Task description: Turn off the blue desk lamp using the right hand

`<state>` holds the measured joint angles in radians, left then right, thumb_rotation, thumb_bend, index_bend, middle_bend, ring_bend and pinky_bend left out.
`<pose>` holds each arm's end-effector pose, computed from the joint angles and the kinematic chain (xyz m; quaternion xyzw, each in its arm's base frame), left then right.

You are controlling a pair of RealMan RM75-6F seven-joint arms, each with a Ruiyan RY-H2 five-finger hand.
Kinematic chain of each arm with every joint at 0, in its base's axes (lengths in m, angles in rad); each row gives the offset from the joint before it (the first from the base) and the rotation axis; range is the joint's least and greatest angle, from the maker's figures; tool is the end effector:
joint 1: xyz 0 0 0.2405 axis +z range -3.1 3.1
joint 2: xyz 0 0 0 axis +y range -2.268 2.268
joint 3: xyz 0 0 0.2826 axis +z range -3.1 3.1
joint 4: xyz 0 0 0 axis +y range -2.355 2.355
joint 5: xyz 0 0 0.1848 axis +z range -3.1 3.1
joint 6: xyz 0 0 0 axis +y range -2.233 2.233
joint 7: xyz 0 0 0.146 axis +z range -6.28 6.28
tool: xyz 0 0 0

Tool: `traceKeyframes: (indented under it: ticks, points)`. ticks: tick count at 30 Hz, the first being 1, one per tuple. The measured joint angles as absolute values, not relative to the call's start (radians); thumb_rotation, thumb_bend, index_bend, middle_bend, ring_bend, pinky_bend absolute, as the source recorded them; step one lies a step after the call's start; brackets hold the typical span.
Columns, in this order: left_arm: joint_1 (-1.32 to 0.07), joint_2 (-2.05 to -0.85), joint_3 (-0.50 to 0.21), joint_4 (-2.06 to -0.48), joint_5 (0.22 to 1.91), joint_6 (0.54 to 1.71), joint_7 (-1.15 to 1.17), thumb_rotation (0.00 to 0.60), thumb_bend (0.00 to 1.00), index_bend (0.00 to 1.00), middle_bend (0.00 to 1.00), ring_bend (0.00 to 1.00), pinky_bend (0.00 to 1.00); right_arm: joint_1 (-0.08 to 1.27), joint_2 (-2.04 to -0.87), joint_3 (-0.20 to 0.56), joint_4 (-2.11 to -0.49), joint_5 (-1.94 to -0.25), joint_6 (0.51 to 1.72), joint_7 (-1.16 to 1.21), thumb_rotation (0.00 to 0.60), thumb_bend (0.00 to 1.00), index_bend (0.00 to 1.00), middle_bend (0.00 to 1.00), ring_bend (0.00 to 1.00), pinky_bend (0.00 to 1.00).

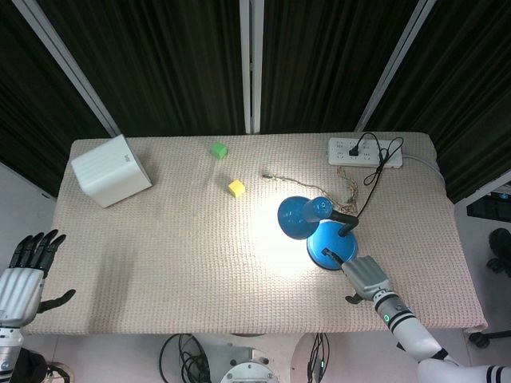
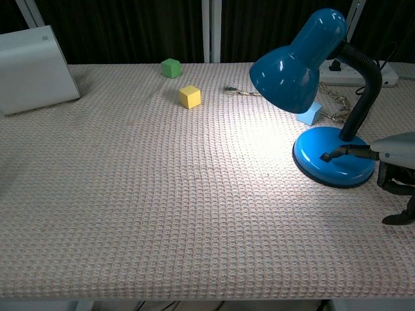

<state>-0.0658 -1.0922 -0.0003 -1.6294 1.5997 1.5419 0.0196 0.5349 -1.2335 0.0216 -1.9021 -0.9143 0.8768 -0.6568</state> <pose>-0.3138 0.1669 0.1964 -0.6233 -0.3612 -0.3949 0.5702 -0.2408 -0.2531 0.0581 0.7838 -0.4447 0.1719 0.3979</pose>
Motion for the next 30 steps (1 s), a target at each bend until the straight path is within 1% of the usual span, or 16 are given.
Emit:
traceKeyframes:
  ticks: [13, 23, 30]
  points:
    - [-0.065, -1.090, -0.002, -1.623, 1.597, 1.543, 0.011, 0.600, 0.09, 0.08, 0.00, 0.00, 0.02, 0.577, -1.265, -0.009, -1.892, -0.871, 0.938, -0.663, 0.600, 0.11, 0.00, 0.87, 0.89, 0.89]
    - [-0.065, -1.090, -0.002, -1.625, 1.597, 1.543, 0.013, 0.600, 0.09, 0.08, 0.00, 0.00, 0.02, 0.610, -1.272, -0.030, -1.889, -0.834, 0.938, -0.664, 0.600, 0.11, 0.00, 0.87, 0.89, 0.89]
    - [-0.066, -1.092, -0.003, -1.620, 1.595, 1.540, 0.009, 0.600, 0.09, 0.08, 0.00, 0.00, 0.02, 0.624, -1.277, -0.044, -1.877, -0.802, 0.933, -0.652, 0.600, 0.10, 0.00, 0.87, 0.89, 0.89]
